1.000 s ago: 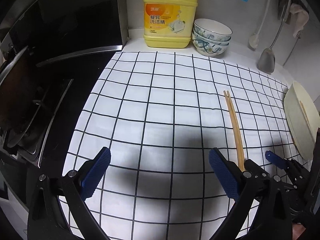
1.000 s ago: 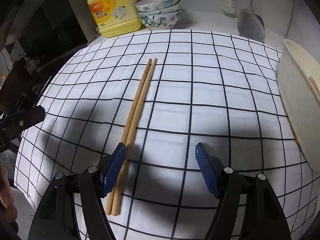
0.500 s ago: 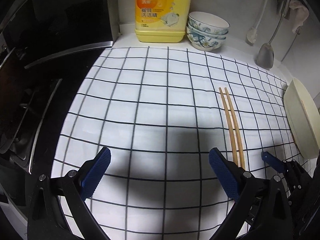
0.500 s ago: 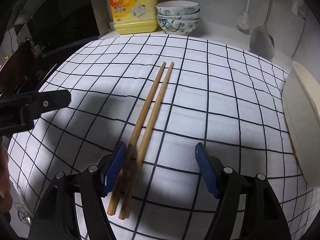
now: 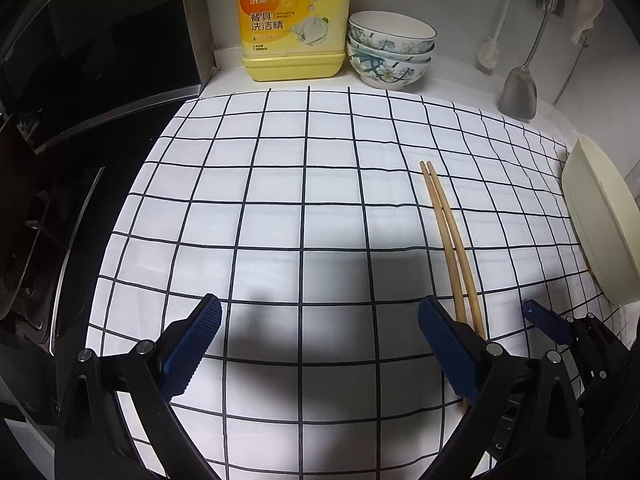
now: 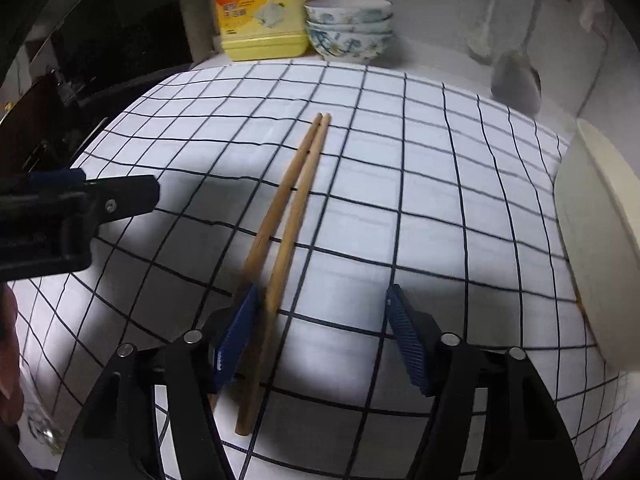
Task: Organize utensils
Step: 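Lower the right tool around one of the two remaining chopsticks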
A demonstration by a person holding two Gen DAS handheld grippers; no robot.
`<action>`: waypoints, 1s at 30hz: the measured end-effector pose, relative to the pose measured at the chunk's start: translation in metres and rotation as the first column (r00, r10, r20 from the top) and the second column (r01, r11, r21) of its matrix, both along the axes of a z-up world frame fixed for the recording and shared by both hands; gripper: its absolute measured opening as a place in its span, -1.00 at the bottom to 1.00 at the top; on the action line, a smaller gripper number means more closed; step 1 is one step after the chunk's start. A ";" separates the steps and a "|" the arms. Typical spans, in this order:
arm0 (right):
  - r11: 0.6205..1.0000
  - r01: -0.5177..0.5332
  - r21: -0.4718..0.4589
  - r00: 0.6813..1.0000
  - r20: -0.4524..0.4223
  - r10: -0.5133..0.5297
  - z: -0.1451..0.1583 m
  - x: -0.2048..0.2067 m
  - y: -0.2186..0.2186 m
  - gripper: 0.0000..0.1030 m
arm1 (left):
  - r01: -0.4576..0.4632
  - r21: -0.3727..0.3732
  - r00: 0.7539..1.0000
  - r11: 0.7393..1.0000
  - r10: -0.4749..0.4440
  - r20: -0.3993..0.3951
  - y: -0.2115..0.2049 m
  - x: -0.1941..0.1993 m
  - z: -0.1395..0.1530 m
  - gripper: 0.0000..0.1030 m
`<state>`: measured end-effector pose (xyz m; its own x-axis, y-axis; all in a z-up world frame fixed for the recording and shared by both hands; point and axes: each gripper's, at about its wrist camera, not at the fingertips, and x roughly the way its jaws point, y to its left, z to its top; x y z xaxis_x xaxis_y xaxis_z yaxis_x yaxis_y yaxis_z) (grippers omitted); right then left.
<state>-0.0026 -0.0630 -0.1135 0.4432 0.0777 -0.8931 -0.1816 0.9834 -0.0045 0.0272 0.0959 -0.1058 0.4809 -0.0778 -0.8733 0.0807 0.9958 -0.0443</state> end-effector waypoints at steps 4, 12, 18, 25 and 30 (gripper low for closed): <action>1.000 0.003 0.004 1.000 0.011 -0.003 0.001 0.003 -0.013 -0.17 | 0.009 -0.004 1.000 1.000 -0.009 -0.005 -0.007 0.002 -0.005 0.88; 0.999 0.039 0.015 0.999 0.021 -0.040 -0.001 0.012 -0.058 -0.17 | 0.061 0.002 0.998 0.998 -0.061 -0.003 -0.043 0.009 -0.017 0.88; 0.999 -0.011 0.038 1.000 0.021 0.010 -0.002 0.020 -0.074 -0.17 | 0.069 0.028 0.998 0.997 -0.068 -0.015 -0.060 0.016 -0.029 0.88; 0.996 -0.088 0.016 0.996 0.027 0.088 -0.004 0.028 -0.067 -0.17 | 0.089 0.039 0.996 0.995 -0.089 -0.006 -0.067 0.012 -0.037 0.66; 0.994 -0.107 0.013 0.994 0.028 0.106 -0.003 0.030 -0.061 -0.55 | 0.140 0.034 0.990 0.990 -0.140 0.017 -0.076 0.007 -0.030 -0.02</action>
